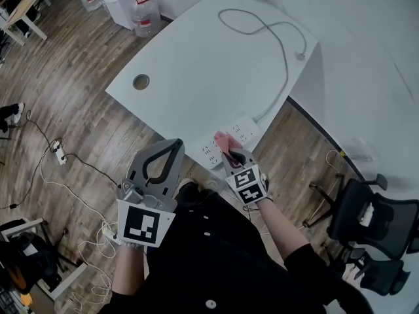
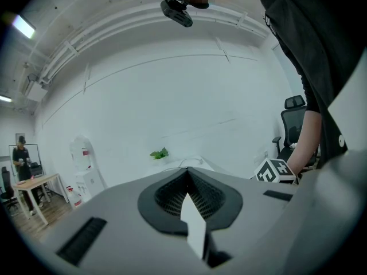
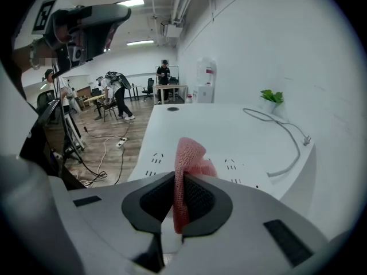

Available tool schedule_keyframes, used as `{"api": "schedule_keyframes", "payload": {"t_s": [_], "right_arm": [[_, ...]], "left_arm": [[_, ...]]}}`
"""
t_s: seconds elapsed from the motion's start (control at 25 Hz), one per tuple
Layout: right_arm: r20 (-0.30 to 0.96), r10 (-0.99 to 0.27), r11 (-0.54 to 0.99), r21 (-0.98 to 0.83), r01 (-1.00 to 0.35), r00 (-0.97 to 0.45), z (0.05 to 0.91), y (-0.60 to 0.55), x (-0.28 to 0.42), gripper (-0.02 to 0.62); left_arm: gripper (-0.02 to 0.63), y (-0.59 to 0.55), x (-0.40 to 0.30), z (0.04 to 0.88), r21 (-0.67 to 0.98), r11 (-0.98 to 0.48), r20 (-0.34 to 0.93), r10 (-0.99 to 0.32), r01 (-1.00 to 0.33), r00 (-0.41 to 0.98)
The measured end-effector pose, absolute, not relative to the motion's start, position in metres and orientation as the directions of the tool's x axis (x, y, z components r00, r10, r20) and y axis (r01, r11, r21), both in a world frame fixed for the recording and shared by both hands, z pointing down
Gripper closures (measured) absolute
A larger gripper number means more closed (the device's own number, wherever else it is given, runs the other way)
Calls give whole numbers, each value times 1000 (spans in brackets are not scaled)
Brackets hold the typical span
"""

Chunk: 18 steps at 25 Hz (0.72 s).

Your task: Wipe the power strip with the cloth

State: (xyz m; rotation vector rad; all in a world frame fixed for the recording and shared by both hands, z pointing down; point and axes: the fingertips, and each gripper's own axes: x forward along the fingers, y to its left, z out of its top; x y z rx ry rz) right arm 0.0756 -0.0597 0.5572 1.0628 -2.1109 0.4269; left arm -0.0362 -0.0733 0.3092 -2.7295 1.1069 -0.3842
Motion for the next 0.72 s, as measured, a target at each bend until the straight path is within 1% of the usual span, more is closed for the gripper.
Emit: {"api": "schedule_keyframes", "payload": {"t_s": [0.72], "right_arm": [[730,-419,773,-25,-633,-540,559,-24,5,538]], "left_arm": [[595,-73,-47,313,-253,-689,174,-723,-679,668]]}}
